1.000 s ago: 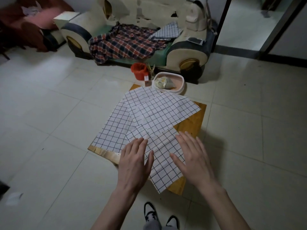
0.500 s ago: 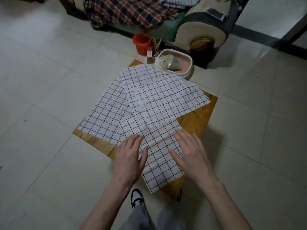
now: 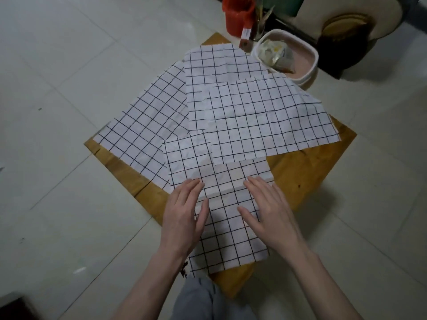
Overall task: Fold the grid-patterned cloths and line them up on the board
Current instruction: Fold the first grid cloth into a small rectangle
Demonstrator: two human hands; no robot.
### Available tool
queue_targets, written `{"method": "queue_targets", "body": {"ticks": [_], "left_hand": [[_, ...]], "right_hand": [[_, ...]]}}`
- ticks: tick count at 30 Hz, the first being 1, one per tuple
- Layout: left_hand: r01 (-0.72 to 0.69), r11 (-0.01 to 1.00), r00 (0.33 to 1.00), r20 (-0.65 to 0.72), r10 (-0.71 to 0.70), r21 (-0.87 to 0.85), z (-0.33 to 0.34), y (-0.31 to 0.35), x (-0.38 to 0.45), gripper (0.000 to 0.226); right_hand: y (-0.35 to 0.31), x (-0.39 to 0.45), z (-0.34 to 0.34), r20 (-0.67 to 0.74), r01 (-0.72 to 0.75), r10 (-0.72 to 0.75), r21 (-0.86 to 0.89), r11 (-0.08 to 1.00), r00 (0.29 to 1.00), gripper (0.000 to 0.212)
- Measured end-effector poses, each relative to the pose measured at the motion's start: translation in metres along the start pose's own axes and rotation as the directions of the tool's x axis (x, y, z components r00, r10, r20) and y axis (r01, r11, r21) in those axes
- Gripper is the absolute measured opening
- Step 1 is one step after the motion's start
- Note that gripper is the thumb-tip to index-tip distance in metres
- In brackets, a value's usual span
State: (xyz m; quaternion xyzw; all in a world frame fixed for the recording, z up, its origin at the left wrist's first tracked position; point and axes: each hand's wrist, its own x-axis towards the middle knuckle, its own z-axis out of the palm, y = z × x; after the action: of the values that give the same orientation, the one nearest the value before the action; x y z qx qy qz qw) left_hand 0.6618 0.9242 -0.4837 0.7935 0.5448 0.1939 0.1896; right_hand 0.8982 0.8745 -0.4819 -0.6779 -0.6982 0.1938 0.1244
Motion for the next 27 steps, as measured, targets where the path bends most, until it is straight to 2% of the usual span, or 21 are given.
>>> {"method": "queue_targets", "body": {"ticks": [4,12,17,20,27], "left_hand": [[-0.044,0.999,0.998,0.045,0.043,0.020,0.039,-0.027,-0.006,0.041],[-0.162,0.975,0.984,0.101,0.148,0.151,0.103,-0.078,-0.011,0.047],[-0.103,0.978,0.991,0.103,0.085,0.180,0.119,-0.088,-0.017,0.051],[-0.070,0.984,0.995,0.085,0.056,0.162,0.130,-0.089,-0.026,0.050],[-0.061,0.993,0.998,-0.015,0.063,0.098,0.136,-0.089,-0.036,0.034]], "right_hand": [[0.025,0.011,0.033,-0.004,0.066,-0.066,-0.007,0.998,0.998,0.061],[0.071,0.042,0.087,-0.020,0.214,-0.219,-0.135,0.967,0.976,0.047],[0.085,0.056,0.100,0.036,0.263,-0.260,-0.186,0.947,0.965,0.056],[0.092,0.057,0.115,0.065,0.271,-0.263,-0.206,0.940,0.963,0.053],[0.093,0.043,0.128,-0.076,0.321,-0.335,-0.159,0.934,0.939,0.033]]}}
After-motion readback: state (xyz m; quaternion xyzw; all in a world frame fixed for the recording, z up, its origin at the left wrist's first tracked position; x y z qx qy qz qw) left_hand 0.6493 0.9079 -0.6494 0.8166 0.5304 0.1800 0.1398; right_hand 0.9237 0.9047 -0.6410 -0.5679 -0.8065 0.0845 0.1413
